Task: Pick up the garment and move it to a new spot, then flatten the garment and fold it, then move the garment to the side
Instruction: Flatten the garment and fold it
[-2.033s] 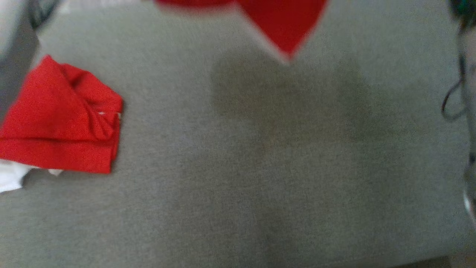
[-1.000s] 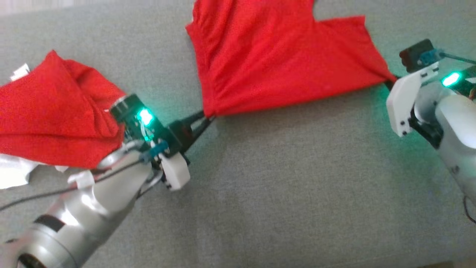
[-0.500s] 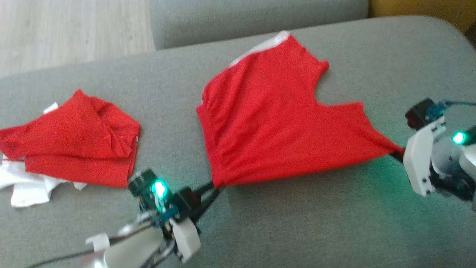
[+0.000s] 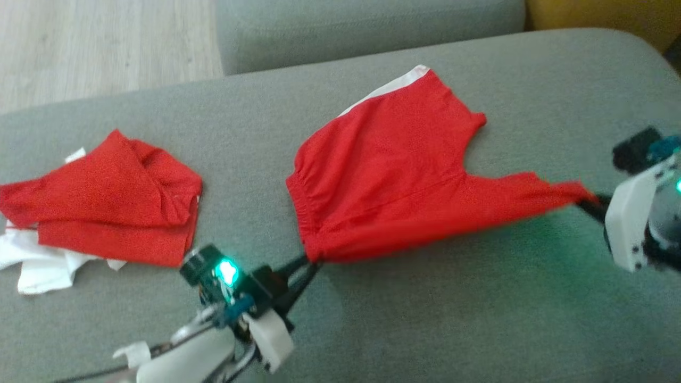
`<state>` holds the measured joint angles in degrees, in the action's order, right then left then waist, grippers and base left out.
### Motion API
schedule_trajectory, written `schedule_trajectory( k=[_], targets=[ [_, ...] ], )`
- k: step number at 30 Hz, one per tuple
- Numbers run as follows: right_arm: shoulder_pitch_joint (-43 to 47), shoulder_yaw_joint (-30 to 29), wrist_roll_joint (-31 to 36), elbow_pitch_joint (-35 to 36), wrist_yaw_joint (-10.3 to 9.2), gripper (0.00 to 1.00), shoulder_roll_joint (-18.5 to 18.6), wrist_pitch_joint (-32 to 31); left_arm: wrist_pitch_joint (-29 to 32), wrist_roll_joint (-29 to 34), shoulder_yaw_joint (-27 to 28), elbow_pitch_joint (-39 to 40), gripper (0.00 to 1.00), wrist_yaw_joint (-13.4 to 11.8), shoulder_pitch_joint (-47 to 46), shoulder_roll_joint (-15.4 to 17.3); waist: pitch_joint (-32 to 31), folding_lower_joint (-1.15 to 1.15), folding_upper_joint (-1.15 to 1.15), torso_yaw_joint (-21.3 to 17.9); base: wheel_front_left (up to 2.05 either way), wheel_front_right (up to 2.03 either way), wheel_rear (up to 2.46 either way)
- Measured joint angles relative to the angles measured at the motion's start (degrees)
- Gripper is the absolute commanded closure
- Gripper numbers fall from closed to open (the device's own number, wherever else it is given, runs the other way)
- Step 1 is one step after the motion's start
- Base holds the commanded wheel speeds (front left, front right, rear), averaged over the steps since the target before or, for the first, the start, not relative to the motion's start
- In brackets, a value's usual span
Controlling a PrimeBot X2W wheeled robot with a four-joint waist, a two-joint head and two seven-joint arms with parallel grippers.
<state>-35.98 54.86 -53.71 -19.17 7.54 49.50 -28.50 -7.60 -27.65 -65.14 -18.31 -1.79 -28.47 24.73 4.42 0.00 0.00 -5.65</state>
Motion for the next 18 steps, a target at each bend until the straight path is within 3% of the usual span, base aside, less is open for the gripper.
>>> schedule_trajectory(
  k=[9,18],
  targets=[
    [-10.18,-9.93,8.08,-5.0,0.0,1.0,-6.5,2.14,2.0,-0.55,4.2,-0.65,1.0,-1.38,-10.51,-0.91,7.58,0.02,0.0,3.48,0.0,0.0,0.0],
    [-19.8,-11.56,15.07,-13.71,0.0,1.0,-10.99,2.41,1.9,-0.35,4.74,-7.23,1.0,0.34,-18.85,-5.67,15.12,0.02,0.0,8.0,0.0,0.0,0.0]
  ],
)
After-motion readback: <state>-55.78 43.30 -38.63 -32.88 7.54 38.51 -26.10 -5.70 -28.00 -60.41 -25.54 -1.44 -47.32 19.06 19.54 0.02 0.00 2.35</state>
